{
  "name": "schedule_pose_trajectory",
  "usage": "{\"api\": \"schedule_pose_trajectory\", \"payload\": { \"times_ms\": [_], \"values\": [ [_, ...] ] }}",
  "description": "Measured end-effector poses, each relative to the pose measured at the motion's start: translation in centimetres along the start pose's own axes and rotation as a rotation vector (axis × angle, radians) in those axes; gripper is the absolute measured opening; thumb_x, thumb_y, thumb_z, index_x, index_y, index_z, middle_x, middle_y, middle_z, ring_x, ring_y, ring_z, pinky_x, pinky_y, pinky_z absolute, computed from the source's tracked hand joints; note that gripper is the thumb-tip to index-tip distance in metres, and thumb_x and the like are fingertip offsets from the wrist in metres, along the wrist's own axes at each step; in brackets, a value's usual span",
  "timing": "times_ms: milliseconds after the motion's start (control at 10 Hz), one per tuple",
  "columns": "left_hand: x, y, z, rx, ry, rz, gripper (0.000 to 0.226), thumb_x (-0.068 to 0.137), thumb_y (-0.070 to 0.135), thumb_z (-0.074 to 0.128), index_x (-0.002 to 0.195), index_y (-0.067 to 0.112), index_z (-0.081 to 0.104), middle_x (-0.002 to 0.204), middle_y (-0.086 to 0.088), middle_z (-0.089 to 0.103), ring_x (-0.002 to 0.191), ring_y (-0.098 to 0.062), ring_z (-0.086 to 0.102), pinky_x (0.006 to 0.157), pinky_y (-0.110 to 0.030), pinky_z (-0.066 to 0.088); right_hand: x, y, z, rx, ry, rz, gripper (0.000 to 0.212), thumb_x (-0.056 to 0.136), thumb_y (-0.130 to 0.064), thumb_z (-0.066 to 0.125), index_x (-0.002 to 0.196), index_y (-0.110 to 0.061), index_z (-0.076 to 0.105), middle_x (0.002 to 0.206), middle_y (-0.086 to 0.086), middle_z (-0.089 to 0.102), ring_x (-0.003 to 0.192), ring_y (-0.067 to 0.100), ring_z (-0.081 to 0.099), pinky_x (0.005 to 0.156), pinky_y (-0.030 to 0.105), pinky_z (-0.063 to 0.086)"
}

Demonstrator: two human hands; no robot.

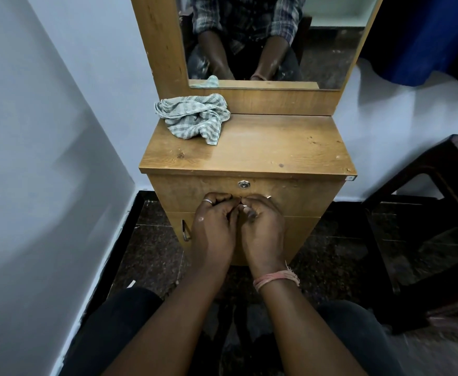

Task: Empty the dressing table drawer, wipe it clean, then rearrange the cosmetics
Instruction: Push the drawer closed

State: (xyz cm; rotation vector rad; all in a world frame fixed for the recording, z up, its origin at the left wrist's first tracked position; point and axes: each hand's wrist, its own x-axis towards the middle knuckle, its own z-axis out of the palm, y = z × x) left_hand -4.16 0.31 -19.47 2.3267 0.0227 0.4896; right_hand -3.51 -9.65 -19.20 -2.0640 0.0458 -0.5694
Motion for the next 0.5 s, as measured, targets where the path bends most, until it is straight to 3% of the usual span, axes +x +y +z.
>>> {"api": "schedule_pose_trajectory", "payload": {
  "times_ms": [100, 200, 300, 400, 500],
  "values": [
    [0.0, 0.0, 0.0, -0.023, -0.010, 0.004, 0.022, 0.095, 0.015, 0.067, 0.110, 0.022, 0.080, 0.114, 0.004, 0.063, 0.103, -0.006, 0.060, 0.088, -0.016, 0.042, -0.2, -0.4, 0.2, 0.011, 0.006, 0.002, 0.026, 0.079, 0.011, 0.057, 0.088, -0.006, 0.075, 0.091, 0.001, 0.068, 0.082, 0.002, 0.052, 0.075, 0.001, 0.036],
    [0.3, 0.2, -0.4, -0.067, -0.036, 0.008, 0.023, 0.095, 0.011, 0.066, 0.111, 0.020, 0.080, 0.114, 0.005, 0.064, 0.102, -0.005, 0.061, 0.090, -0.016, 0.044, -0.6, -0.7, 0.7, 0.025, 0.008, 0.027, 0.028, 0.081, 0.010, 0.055, 0.095, -0.006, 0.074, 0.099, 0.004, 0.067, 0.089, 0.010, 0.058, 0.080, 0.013, 0.044],
    [0.1, 0.7, -1.7, -0.075, -0.077, 0.033, 0.028, 0.098, 0.013, 0.063, 0.121, 0.021, 0.075, 0.117, 0.003, 0.068, 0.107, -0.010, 0.063, 0.096, -0.023, 0.048, -1.7, -1.6, 0.4, 0.066, 0.037, 0.043, 0.031, 0.087, 0.010, 0.054, 0.105, -0.005, 0.074, 0.116, 0.002, 0.064, 0.105, 0.005, 0.057, 0.093, 0.005, 0.039],
    [-0.3, 1.5, -3.4, -0.002, -0.103, 0.069, 0.030, 0.102, 0.022, 0.057, 0.128, 0.027, 0.071, 0.120, 0.005, 0.068, 0.109, -0.011, 0.062, 0.094, -0.025, 0.049, -2.4, -2.4, -0.6, 0.110, 0.009, -0.014, 0.029, 0.089, 0.012, 0.053, 0.099, -0.006, 0.073, 0.112, -0.001, 0.061, 0.099, 0.002, 0.056, 0.088, 0.008, 0.043],
    [-0.6, 3.4, -5.5, 0.053, -0.157, 0.107, 0.030, 0.101, 0.026, 0.053, 0.125, 0.029, 0.069, 0.116, 0.005, 0.070, 0.107, -0.015, 0.063, 0.087, -0.030, 0.049, -3.3, -3.4, -2.1, 0.104, 0.015, -0.007, 0.029, 0.090, 0.009, 0.053, 0.094, -0.015, 0.069, 0.097, -0.005, 0.059, 0.088, 0.002, 0.056, 0.076, 0.022, 0.048]
  ]
}}
